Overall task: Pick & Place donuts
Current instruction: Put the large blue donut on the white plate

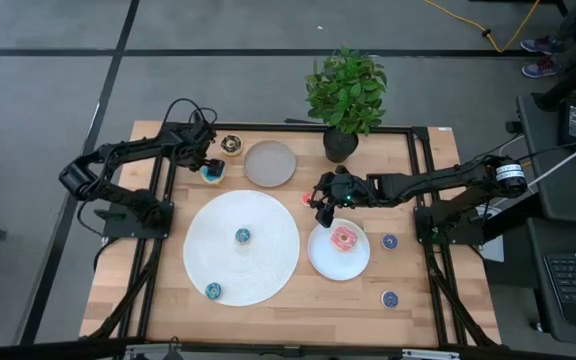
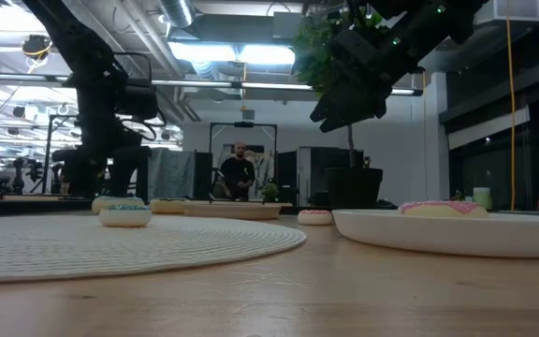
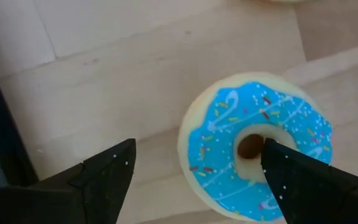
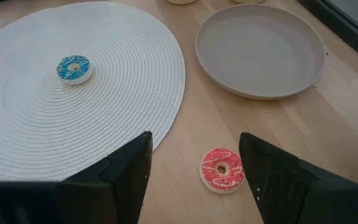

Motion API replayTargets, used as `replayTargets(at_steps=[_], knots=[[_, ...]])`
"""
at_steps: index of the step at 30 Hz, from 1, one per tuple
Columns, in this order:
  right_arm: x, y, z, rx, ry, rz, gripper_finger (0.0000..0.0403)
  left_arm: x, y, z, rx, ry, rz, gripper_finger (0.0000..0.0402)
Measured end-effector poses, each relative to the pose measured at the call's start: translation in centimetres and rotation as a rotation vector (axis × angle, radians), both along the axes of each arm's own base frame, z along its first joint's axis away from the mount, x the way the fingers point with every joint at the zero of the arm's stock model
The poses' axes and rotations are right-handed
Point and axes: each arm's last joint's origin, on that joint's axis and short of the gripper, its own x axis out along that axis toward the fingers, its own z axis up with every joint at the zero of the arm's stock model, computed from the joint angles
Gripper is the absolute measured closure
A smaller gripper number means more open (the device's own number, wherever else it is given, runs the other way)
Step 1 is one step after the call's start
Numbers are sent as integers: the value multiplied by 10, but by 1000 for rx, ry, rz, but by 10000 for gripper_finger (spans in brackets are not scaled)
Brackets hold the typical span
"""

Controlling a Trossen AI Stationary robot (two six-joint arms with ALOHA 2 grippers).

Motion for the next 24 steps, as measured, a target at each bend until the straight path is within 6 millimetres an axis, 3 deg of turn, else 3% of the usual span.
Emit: replayTargets(at_steps=[9, 16, 24], knots=[[0, 0, 0, 1, -1, -1, 161, -2, -5, -7, 3, 31, -5, 66], [0, 0, 0, 0, 0, 0, 161, 4, 0, -6, 43, -39, -11, 66], [0, 0, 0, 1, -2, -1, 161, 5, 0, -17, -29, -18, -17, 80]])
